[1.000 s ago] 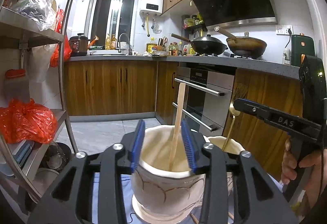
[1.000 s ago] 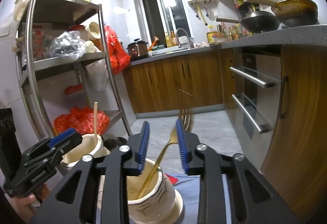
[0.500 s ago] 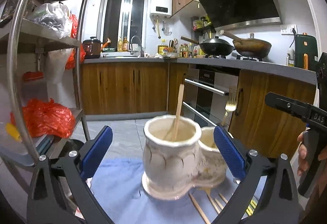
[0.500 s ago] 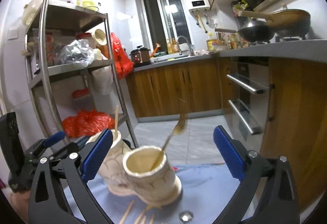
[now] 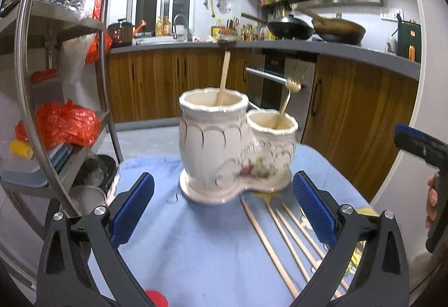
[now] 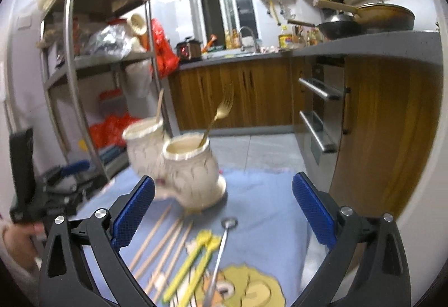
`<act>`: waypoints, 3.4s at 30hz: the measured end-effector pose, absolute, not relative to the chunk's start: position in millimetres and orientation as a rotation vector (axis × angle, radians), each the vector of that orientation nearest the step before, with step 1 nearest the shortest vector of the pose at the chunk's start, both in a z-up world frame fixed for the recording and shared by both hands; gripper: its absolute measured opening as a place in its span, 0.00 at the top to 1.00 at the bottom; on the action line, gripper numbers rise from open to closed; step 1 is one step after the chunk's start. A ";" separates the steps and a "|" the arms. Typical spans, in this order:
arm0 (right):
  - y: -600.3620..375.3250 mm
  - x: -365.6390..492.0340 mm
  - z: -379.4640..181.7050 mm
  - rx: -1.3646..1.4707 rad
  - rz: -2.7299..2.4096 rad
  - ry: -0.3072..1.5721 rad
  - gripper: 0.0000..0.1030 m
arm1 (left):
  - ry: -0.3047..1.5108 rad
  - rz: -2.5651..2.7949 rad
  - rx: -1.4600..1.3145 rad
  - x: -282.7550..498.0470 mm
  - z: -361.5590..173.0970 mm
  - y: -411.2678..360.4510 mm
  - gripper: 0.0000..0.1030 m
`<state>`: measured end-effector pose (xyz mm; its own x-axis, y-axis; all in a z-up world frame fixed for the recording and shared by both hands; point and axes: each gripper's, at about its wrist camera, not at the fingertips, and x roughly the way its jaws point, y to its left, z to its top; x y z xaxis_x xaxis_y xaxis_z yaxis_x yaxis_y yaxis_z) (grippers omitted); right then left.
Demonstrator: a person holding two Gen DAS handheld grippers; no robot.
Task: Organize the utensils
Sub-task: 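Withdraw both tools from the holder back toward the utensils, then grasp another wooden chopstick with the left tool while the right tool grasps the silver fork, then carry the chopstick in the left tool while the right tool carries the silver fork to the holder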
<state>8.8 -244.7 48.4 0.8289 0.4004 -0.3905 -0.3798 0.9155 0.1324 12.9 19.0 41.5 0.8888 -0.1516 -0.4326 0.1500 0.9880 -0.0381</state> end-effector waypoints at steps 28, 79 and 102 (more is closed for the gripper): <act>-183.3 -114.9 -40.2 -0.185 0.343 0.501 0.08 | 0.592 -0.168 -0.042 -13.2 6.5 6.8 0.05; -170.9 -120.3 17.4 -0.245 0.441 0.378 0.96 | 0.858 -0.240 0.092 27.8 -34.9 -22.6 0.94; -204.0 -47.5 95.5 0.135 0.616 0.391 0.97 | 0.600 -0.323 -0.006 4.0 28.7 8.7 0.96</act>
<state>-47.5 -204.0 95.5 0.7458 0.5864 -0.3159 -0.5361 0.8100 0.2378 4.0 8.7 28.7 0.7768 -0.3005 -0.5535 0.2969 0.9498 -0.0991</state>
